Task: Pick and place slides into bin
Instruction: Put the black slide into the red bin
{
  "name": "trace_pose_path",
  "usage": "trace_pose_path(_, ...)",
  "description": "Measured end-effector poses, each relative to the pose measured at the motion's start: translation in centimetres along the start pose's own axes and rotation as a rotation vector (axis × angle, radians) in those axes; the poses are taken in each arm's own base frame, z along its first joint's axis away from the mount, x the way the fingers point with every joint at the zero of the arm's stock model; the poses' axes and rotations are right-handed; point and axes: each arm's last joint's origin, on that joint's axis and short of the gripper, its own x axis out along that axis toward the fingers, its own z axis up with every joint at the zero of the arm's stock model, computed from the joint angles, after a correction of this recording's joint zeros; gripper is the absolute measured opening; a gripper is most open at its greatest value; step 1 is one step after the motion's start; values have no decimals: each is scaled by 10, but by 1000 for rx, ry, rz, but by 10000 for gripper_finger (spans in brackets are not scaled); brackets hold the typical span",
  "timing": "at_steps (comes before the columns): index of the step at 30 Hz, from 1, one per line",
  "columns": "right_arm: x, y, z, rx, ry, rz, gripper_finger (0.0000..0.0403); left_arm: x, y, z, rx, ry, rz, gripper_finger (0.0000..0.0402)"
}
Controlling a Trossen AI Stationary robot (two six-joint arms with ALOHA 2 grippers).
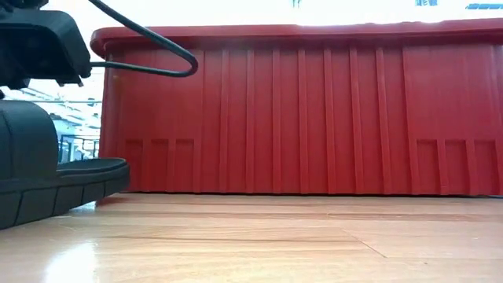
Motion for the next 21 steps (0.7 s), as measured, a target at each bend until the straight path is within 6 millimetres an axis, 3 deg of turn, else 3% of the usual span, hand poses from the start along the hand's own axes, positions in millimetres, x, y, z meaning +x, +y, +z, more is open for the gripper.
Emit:
trace_pose_path(4, 0, 0, 0, -2, 0, -1, 0, 6, 1, 0, -4, 27, -18, 189)
trace_pose_path(10, 0, 0, 0, -54, -1, -2, 0, 2, -8, 6, 45, 18, -56, 21)
trace_pose_path(13, 0, 0, 0, -74, -1, -2, 0, -3, -23, 17, 68, 0, -80, 13)
trace_pose_path(17, 0, 0, 0, -108, 0, -1, 0, -26, -72, 41, 128, -74, -188, 5)
trace_pose_path(21, -5, 0, -1, -105, 15, -12, 0, -62, -124, 61, 127, -57, -171, 3)
